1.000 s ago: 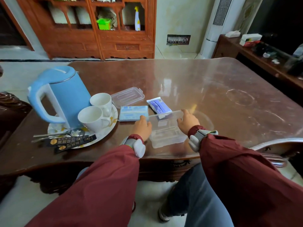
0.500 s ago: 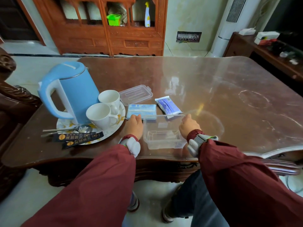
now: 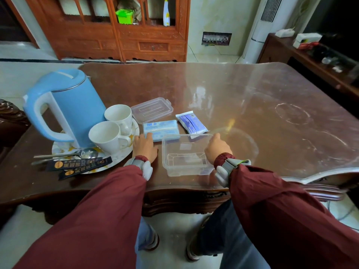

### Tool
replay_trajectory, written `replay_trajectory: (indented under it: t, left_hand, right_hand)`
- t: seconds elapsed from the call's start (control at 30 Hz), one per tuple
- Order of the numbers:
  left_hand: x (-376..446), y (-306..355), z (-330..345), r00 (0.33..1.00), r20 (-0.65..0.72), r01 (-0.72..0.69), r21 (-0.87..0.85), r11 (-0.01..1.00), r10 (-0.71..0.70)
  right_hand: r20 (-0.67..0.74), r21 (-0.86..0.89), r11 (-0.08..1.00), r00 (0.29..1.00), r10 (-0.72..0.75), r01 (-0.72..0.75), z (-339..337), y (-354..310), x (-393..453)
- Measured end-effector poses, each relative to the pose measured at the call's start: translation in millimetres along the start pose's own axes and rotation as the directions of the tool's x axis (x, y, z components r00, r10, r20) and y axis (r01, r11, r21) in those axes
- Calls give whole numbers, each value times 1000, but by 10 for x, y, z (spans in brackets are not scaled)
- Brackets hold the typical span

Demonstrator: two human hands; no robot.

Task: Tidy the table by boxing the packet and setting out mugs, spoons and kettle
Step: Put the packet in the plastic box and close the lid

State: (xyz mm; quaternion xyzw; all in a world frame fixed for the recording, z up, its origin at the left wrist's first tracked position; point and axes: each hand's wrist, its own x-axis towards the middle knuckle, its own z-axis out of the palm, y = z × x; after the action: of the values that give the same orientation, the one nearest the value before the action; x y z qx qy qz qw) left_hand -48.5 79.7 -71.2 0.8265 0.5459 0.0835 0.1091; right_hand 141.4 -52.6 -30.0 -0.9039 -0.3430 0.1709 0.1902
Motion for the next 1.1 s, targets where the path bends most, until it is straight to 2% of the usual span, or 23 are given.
replay_trajectory:
  t: [0.07,0.17,0.27,0.5,0.67,0.7,0.77,0.8,0.93,1.1]
  left_hand:
    - [-10,15,15,998,-42,46,-150,988,-53]
    - [2,45,28,977,-57,178,-322,930,-206]
    - [65,55,26,940,-12,313,-370,875,-342]
    - [147,35,-9,867,160,486,-482,729,-472]
    - [174,16,-23,868,217,480,-593,647,-446]
    - [179,39,-11,871,256,477,-645,597,-420]
    - [171,89,-60,880,344,462,-782,418,-328]
    - [169,106,-102,892,334,434,-818,376,-304]
    - [222,129,-317,946,124,255,-854,452,-300]
    - [53,313,-637,969,-36,62,-922,381,-245]
  right_hand:
    - [1,-5,1000,1000,-3,3,4,-13,-5]
    - [-10,-17,1000,1000,-6,6,16,-31,-9]
    - [-14,-17,1000,1000,-10,10,25,-35,-4]
    - [-22,-31,999,999,-26,25,24,-29,-8]
    - [-22,-29,999,999,-33,32,22,-41,-22]
    - [-22,-32,999,999,-31,30,21,-35,-21]
    - [-22,-27,999,999,-28,28,13,-40,-26]
    - [-20,-23,999,999,-29,28,4,-40,-33]
    - [-15,-21,999,999,-33,33,-5,-45,-53]
    - [-4,-3,999,999,-33,33,-26,-50,-79]
